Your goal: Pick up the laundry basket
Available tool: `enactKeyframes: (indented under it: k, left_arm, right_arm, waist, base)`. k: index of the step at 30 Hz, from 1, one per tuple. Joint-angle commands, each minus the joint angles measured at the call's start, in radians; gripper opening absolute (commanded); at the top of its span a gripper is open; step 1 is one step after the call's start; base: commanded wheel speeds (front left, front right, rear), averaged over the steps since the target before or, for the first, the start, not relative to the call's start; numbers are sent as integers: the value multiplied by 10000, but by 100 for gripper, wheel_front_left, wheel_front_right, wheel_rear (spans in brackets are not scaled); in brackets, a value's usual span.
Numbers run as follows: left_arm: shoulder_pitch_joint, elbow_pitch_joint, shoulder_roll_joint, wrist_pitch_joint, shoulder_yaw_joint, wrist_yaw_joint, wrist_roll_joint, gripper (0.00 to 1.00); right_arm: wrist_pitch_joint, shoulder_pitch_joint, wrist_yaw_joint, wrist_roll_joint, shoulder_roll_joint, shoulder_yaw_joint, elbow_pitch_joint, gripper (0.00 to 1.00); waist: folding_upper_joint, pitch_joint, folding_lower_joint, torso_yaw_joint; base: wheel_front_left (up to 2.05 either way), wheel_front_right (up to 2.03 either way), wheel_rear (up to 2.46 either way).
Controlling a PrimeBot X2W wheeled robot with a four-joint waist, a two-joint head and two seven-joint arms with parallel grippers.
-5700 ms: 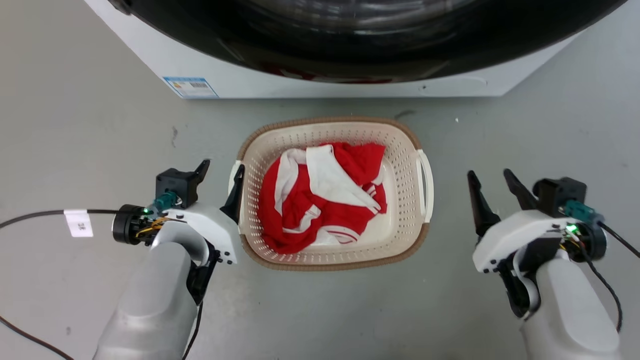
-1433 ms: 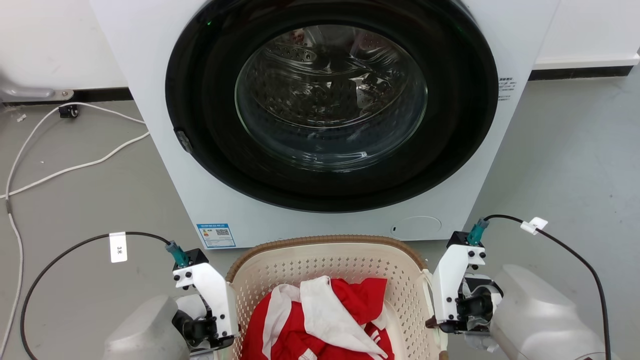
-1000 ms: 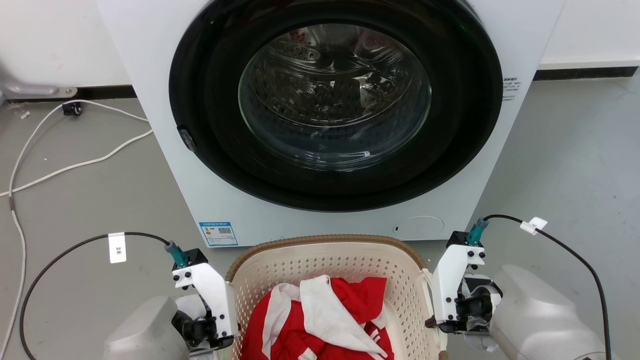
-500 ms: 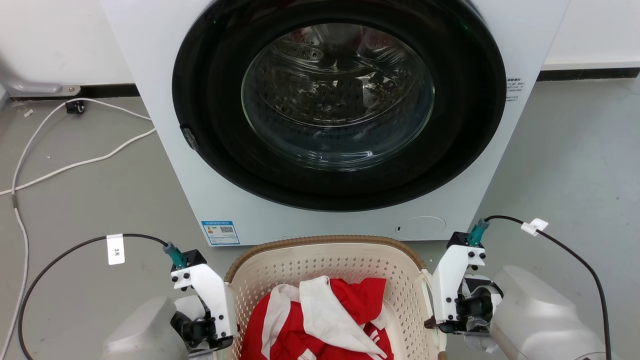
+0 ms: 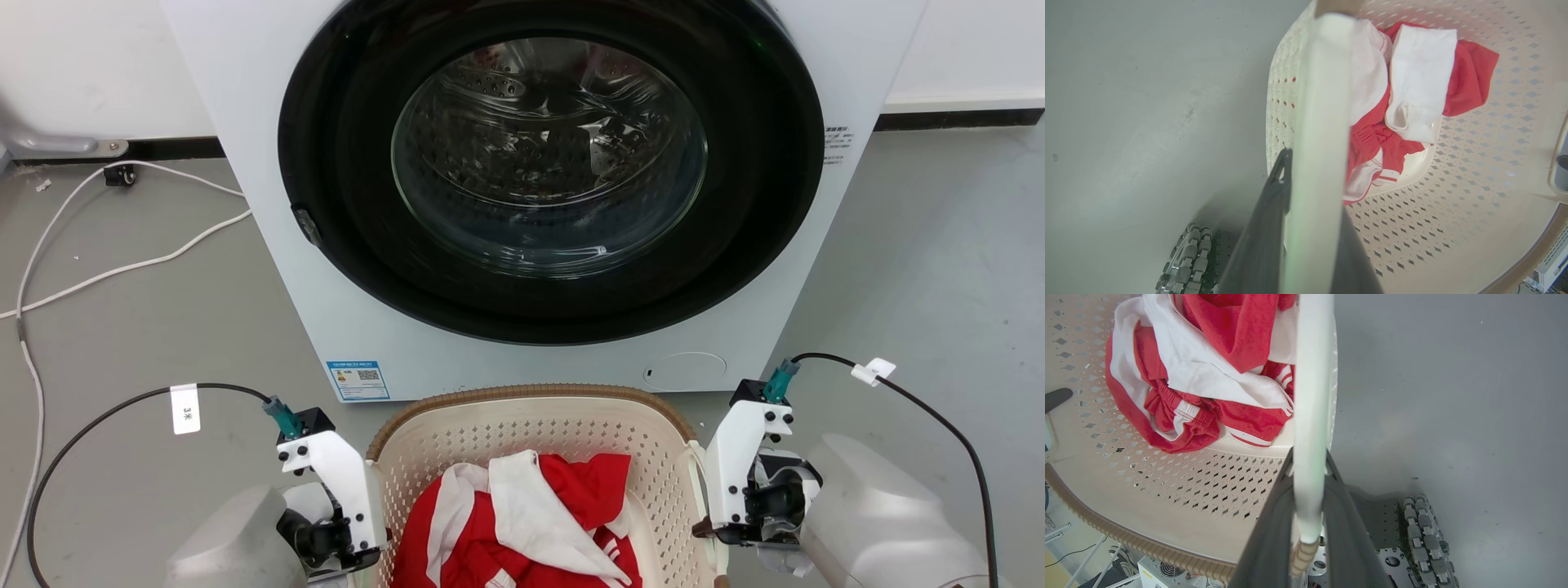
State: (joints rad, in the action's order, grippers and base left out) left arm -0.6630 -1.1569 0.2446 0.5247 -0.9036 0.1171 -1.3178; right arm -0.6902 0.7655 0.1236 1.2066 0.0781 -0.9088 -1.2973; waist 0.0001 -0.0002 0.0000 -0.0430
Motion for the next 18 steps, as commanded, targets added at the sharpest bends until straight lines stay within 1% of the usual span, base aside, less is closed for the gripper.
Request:
enactKeyframes:
  k: [1, 18]
  left_arm:
    - [-147, 376, -585, -95, 79, 248, -288, 0]
    - [-145, 285, -532, -115, -32, 248, -411, 0]
  right_arm:
    - [-107, -113, 131, 173, -508, 18, 164, 0]
    - [-177, -44, 131, 372, -512, -55, 165, 0]
  waist:
    - [-1, -2, 0, -8]
    - [-1, 16, 0, -77]
  base:
    - [0, 0, 0]
    - [0, 0, 0]
